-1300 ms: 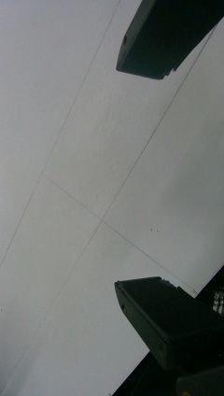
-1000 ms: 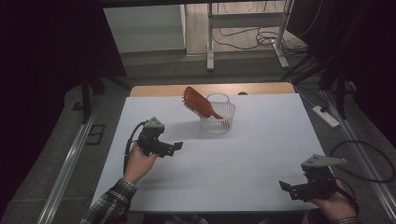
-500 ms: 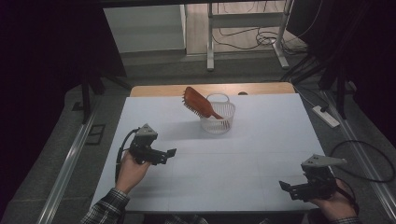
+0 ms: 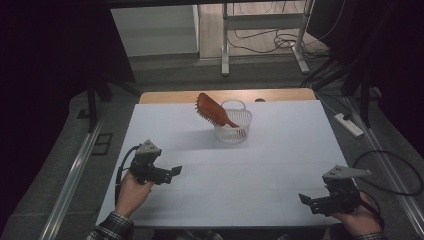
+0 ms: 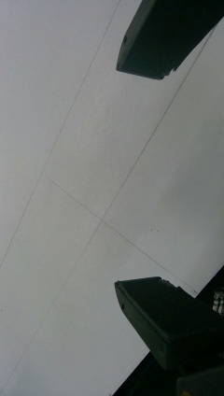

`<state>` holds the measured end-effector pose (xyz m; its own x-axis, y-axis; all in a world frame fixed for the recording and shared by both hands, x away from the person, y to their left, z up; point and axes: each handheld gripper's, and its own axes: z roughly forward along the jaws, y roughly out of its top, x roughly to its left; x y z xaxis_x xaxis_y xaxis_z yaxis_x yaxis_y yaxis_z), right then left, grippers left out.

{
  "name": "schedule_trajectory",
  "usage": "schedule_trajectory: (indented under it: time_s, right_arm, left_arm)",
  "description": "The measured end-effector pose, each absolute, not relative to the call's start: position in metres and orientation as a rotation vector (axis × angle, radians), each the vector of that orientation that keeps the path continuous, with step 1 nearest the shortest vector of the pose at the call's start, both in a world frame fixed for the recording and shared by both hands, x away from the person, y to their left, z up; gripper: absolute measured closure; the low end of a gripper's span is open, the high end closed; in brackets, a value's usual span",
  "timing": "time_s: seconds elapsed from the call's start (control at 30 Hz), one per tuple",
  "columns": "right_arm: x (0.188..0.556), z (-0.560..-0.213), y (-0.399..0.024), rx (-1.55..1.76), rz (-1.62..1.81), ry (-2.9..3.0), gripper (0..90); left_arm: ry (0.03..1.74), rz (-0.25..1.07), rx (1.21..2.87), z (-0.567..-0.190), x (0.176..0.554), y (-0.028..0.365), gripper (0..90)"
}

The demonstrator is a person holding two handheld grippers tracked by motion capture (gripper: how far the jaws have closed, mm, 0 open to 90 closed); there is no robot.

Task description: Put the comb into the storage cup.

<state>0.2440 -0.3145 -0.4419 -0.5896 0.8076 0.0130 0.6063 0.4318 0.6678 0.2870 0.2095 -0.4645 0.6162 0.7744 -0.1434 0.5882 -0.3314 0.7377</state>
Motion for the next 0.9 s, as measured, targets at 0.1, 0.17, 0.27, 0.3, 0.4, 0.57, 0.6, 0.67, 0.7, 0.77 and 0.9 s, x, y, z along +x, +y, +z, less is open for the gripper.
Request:
schedule_trajectory:
  time_s: [0.1, 0.17, 0.27, 0.3, 0.4, 0.57, 0.6, 0.67, 0.7, 0.77, 0.9]
  right_arm:
    - [0.244, -0.442, -0.314, 1.216, 0.92, 2.381, 0.0]
    - [0.244, -0.442, -0.314, 1.216, 0.92, 2.38, 0.0]
    - [0.244, -0.442, -0.314, 1.216, 0.92, 2.38, 0.0]
    - [0.244, -0.442, -0.314, 1.216, 0.92, 2.38, 0.0]
    - [0.244, -0.442, -0.314, 1.216, 0.92, 2.379, 0.0]
    - [0.244, -0.442, -0.314, 1.218, 0.923, 2.377, 0.0]
    - [0.244, -0.442, -0.315, 1.219, 0.923, 2.376, 0.0]
    - [0.244, -0.442, -0.315, 1.221, 0.923, 2.375, 0.0]
    - [0.244, -0.442, -0.315, 1.221, 0.922, 2.375, 0.0]
    - [0.244, -0.442, -0.315, 1.221, 0.922, 2.375, 0.0]
    - [0.244, -0.442, -0.315, 1.221, 0.921, 2.375, 0.0]
  left_arm:
    - [1.072, 0.298, 2.043, -0.465, 0.283, 0.212, 0.0]
    - [1.071, 0.299, 2.042, -0.465, 0.28, 0.214, 0.0]
    - [1.077, 0.297, 2.035, -0.465, 0.276, 0.216, 0.0]
    - [1.076, 0.297, 2.034, -0.464, 0.275, 0.217, 0.0]
    - [1.078, 0.303, 2.034, -0.464, 0.271, 0.219, 0.0]
    - [1.082, 0.306, 2.029, -0.464, 0.264, 0.223, 0.0]
    - [1.085, 0.308, 2.026, -0.464, 0.263, 0.223, 0.0]
    - [1.088, 0.309, 2.024, -0.465, 0.261, 0.225, 0.0]
    - [1.088, 0.307, 2.023, -0.465, 0.26, 0.226, 0.0]
    - [1.094, 0.311, 2.023, -0.465, 0.257, 0.227, 0.0]
    - [1.098, 0.313, 2.021, -0.465, 0.252, 0.23, 0.0]
